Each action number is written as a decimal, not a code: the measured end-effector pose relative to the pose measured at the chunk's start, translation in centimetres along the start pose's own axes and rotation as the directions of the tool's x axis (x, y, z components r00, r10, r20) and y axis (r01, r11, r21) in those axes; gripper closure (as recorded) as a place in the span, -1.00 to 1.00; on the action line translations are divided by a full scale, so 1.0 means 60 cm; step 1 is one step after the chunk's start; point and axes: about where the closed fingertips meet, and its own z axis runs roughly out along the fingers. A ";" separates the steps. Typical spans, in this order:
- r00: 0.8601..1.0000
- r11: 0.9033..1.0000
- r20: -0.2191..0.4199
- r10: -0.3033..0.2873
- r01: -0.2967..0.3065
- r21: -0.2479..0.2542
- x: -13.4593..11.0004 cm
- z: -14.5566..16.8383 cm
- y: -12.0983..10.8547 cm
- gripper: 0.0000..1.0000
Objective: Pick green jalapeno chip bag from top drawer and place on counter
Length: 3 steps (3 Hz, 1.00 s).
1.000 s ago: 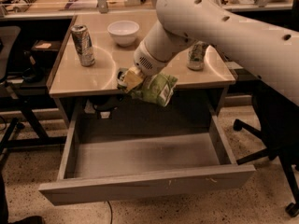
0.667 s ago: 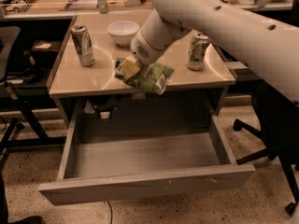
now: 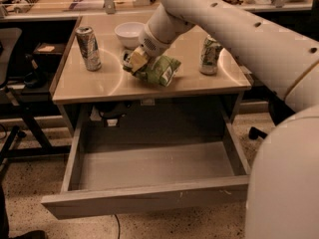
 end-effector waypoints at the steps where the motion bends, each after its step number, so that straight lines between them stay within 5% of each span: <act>1: 1.000 1.000 -0.007 0.005 -0.005 0.025 -0.008 0.033 -0.046 1.00; 2: 0.999 0.998 -0.029 0.019 -0.018 0.054 -0.007 0.061 -0.089 1.00; 3: 0.999 0.998 -0.027 0.020 -0.019 0.056 -0.008 0.060 -0.092 0.62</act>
Offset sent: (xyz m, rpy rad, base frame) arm 0.0956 -0.0118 -0.0302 -0.0667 -0.0301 -0.0916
